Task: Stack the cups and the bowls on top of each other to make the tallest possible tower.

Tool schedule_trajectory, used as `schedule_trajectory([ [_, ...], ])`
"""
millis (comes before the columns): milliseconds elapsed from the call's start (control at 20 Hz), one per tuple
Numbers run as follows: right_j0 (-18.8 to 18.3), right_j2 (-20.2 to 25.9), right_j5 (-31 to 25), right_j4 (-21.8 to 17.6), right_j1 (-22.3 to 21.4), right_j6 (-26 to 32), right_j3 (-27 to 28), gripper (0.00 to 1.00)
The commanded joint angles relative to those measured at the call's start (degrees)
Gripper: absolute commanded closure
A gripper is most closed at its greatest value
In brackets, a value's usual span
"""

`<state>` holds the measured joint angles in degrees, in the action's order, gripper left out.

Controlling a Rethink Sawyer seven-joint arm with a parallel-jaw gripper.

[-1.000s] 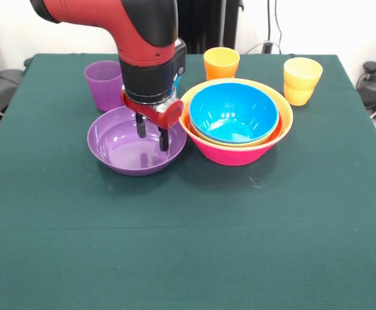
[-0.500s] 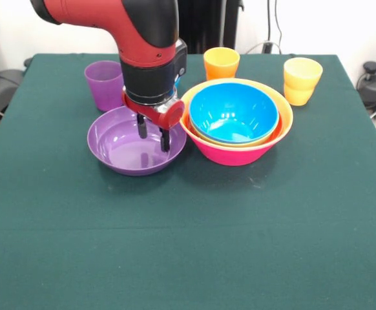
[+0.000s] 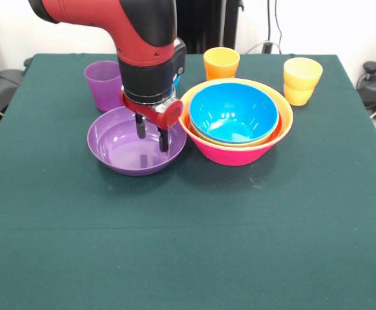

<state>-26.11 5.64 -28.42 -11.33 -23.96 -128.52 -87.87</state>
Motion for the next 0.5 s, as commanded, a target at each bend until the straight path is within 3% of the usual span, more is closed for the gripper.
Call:
schedule_trajectory([
  [50,0.03,5.83,-4.88,-2.16,-2.56,6.94,3.43,0.0],
  [250,-0.01,6.08,-9.7,-1.14,-4.71,7.91,4.37,0.0],
  [500,-0.55,7.06,-11.45,-0.79,-4.52,8.2,5.31,0.0],
])
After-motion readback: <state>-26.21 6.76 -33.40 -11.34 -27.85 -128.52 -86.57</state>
